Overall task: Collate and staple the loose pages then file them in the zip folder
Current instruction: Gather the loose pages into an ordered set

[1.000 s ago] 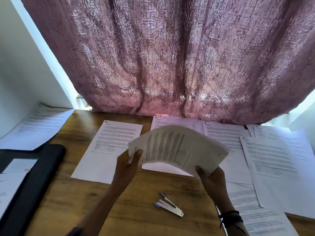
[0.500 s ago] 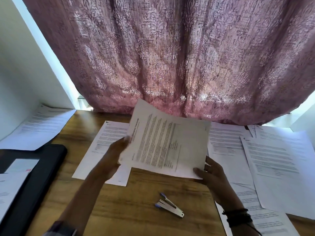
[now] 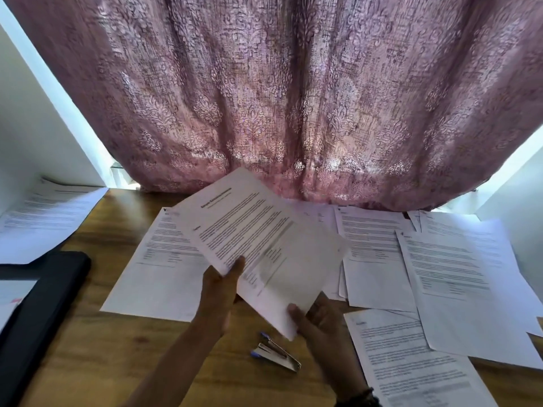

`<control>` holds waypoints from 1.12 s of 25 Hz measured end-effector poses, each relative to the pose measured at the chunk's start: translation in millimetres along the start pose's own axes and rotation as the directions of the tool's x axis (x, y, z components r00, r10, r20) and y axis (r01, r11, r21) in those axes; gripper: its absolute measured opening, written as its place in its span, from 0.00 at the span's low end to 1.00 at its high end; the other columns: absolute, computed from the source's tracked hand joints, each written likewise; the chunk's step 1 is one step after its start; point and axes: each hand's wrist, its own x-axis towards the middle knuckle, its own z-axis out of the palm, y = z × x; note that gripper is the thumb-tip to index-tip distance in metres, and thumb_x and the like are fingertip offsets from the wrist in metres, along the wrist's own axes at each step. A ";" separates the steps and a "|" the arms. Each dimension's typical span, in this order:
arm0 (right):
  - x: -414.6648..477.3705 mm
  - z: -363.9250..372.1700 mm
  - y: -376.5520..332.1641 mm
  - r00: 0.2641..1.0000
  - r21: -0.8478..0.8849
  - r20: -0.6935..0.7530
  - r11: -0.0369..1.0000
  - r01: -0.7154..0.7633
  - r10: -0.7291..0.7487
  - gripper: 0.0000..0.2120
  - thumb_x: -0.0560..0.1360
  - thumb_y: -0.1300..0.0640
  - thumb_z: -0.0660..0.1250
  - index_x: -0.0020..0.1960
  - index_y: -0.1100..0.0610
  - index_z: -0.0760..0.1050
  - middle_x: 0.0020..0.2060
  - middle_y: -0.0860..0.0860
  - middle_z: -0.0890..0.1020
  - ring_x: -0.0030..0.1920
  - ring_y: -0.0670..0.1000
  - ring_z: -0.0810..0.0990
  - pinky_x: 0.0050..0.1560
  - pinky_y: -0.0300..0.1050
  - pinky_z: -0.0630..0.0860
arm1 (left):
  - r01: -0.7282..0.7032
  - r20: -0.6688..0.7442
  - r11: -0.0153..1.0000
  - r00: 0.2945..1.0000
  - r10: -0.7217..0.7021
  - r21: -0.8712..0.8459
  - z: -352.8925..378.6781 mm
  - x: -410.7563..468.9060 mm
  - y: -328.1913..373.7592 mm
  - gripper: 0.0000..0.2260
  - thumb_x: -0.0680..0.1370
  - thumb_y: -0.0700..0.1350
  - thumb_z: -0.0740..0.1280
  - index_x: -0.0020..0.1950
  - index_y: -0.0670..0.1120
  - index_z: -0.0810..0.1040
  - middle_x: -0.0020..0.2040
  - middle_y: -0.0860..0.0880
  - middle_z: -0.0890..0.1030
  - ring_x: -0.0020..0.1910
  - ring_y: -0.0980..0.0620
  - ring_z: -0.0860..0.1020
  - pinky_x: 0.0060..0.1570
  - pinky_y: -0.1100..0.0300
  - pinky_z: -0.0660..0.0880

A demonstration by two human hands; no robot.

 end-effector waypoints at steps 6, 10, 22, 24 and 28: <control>66.9 -88.1 15.0 0.922 -0.583 -0.339 0.810 -0.053 -0.184 0.29 0.79 0.49 0.65 0.76 0.59 0.63 0.74 0.57 0.68 0.74 0.56 0.65 0.74 0.52 0.62 | -0.012 -0.098 1.000 0.995 0.015 0.028 -16.0 1.4 1.6 0.16 0.78 0.39 0.67 0.66 0.48 0.75 0.55 0.48 0.84 0.54 0.47 0.81 0.47 0.47 0.79; 88.6 -120.4 40.4 0.951 -0.872 -0.294 0.435 -0.226 -0.094 0.25 0.81 0.47 0.59 0.73 0.60 0.66 0.75 0.60 0.66 0.74 0.60 0.64 0.72 0.60 0.62 | 0.023 -0.116 1.000 0.993 -0.021 0.020 -21.6 0.0 -0.2 0.13 0.78 0.39 0.67 0.61 0.48 0.77 0.49 0.50 0.85 0.50 0.48 0.82 0.39 0.53 0.78; 115.8 -129.0 8.2 0.924 -0.820 -0.363 0.511 -0.257 -0.117 0.35 0.74 0.43 0.70 0.75 0.57 0.64 0.72 0.62 0.68 0.72 0.64 0.64 0.71 0.59 0.63 | 0.047 -0.079 0.999 0.996 -0.046 0.008 -39.1 -0.8 -4.4 0.23 0.68 0.44 0.75 0.62 0.47 0.77 0.54 0.45 0.84 0.54 0.43 0.82 0.44 0.49 0.80; 121.9 -138.4 -2.7 0.910 -0.807 -0.413 0.475 -0.350 -0.030 0.39 0.71 0.42 0.73 0.74 0.55 0.63 0.70 0.63 0.67 0.70 0.66 0.65 0.67 0.62 0.65 | 0.061 -0.064 0.998 0.996 -0.060 0.004 -40.8 0.8 -6.3 0.24 0.67 0.47 0.73 0.63 0.47 0.76 0.56 0.43 0.83 0.55 0.41 0.81 0.48 0.45 0.80; 131.2 -150.8 -11.7 0.915 -0.732 -0.395 0.575 -0.366 0.080 0.45 0.64 0.45 0.80 0.72 0.54 0.61 0.66 0.65 0.65 0.66 0.68 0.69 0.65 0.62 0.68 | 0.082 -0.022 0.997 0.996 -0.082 0.004 -37.1 1.9 -7.4 0.21 0.68 0.47 0.73 0.60 0.49 0.78 0.56 0.44 0.83 0.57 0.42 0.80 0.56 0.39 0.77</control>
